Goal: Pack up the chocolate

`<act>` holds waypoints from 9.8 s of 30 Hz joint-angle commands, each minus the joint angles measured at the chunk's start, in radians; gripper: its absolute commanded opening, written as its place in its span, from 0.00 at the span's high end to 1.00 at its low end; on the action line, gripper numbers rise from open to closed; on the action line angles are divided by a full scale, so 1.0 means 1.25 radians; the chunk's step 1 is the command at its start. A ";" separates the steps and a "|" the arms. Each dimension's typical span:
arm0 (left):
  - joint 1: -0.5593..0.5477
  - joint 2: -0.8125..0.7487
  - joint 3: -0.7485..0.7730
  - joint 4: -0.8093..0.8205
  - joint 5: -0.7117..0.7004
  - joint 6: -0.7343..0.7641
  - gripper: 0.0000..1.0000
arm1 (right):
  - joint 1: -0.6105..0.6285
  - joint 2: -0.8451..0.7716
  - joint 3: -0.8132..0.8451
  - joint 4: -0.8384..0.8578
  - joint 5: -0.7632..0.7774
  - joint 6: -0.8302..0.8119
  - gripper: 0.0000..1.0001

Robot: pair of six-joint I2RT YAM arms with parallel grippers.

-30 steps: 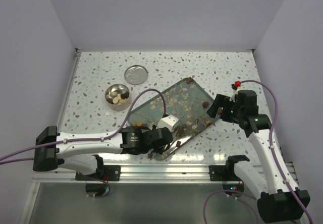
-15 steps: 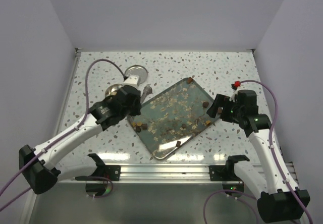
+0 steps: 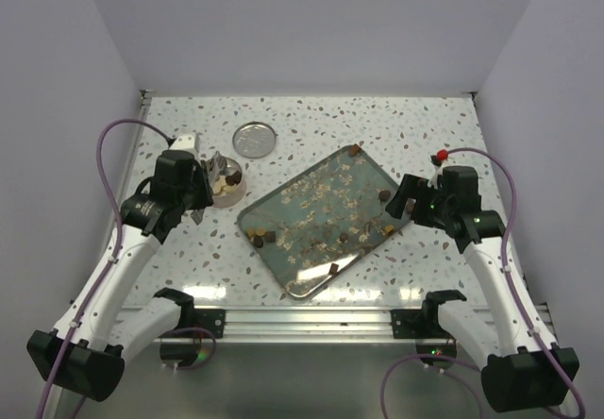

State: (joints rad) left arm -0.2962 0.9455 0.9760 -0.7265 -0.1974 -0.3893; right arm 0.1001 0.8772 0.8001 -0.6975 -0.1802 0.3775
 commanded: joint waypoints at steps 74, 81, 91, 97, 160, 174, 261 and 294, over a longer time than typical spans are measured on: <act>0.343 0.369 -0.068 0.236 0.012 0.178 0.49 | 0.003 0.179 -0.001 0.187 -0.024 0.026 0.02; 0.343 0.456 -0.029 0.267 -0.020 0.179 0.43 | 0.003 0.259 0.054 0.198 -0.026 0.017 0.02; 0.347 0.538 0.035 0.299 -0.030 0.163 0.27 | 0.003 0.343 0.143 0.181 -0.041 -0.012 0.02; 0.350 0.524 0.067 0.273 -0.049 0.158 0.00 | 0.003 0.333 0.153 0.168 -0.050 -0.016 0.02; 0.136 1.153 0.827 0.177 0.060 0.219 0.48 | 0.130 0.631 0.435 0.197 0.033 0.029 0.05; 0.135 1.187 0.811 0.163 0.070 0.245 0.88 | 0.135 0.648 0.445 0.201 0.024 0.021 0.05; 0.055 0.468 0.306 0.321 0.760 -0.284 0.44 | 0.305 0.551 0.510 0.272 -0.092 -0.297 1.00; 0.049 0.407 0.033 0.607 0.748 -0.858 0.22 | 0.702 0.462 0.455 0.391 0.353 -0.757 1.00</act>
State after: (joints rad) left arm -0.2359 1.4681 1.0180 -0.0589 0.7483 -1.4315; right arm 0.9585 1.5166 1.3804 -0.2989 0.2729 -0.5331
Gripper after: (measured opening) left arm 0.785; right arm 0.189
